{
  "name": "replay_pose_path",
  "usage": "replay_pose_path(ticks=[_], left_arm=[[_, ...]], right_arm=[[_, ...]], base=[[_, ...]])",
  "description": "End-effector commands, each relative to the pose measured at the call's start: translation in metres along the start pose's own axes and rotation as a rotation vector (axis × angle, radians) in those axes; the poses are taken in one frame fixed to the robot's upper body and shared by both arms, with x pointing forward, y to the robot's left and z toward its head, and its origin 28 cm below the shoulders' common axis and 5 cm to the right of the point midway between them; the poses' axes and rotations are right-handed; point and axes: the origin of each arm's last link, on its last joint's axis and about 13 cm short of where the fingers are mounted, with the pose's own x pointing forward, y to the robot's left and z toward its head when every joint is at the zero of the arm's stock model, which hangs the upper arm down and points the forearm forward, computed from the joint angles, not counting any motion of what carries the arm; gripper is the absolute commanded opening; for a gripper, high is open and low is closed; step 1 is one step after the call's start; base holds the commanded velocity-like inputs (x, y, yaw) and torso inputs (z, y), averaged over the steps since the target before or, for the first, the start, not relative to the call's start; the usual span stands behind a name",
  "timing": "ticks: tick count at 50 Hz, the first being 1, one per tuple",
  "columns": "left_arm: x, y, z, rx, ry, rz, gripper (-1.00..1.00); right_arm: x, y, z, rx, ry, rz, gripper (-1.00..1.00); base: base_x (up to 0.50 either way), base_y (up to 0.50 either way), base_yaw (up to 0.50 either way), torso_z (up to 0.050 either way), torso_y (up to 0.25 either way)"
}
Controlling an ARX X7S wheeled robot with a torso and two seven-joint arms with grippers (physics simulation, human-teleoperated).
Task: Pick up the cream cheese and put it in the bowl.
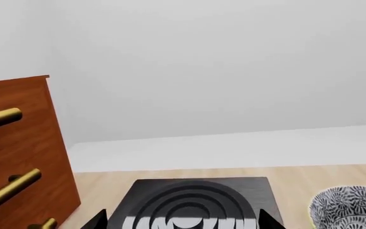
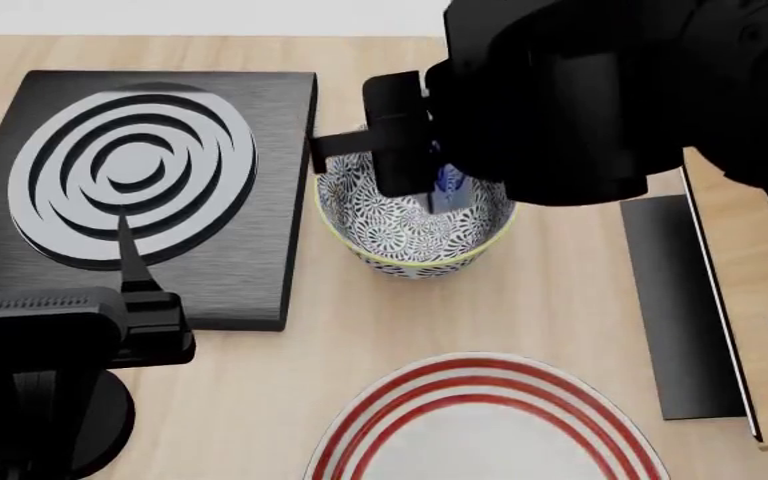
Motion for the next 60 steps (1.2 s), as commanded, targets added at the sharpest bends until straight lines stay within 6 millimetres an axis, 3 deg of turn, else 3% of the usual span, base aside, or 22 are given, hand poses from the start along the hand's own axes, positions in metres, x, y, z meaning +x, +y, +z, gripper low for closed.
replay_pose_path(ticks=[1,60], left_arm=[[0.000,0.000,0.000,0.001,0.000,0.002,1.00],[-0.002,0.000,0.002,-0.005,-0.014,-0.002,1.00]], right_arm=[[0.002,-0.003,0.001,-0.003,-0.003,0.009,-1.00],[0.048,-0.008,0.002,0.012,0.054,0.006,-1.00]], base=[[0.00,0.00,0.00,0.000,0.000],[0.00,0.00,0.00,0.000,0.001]])
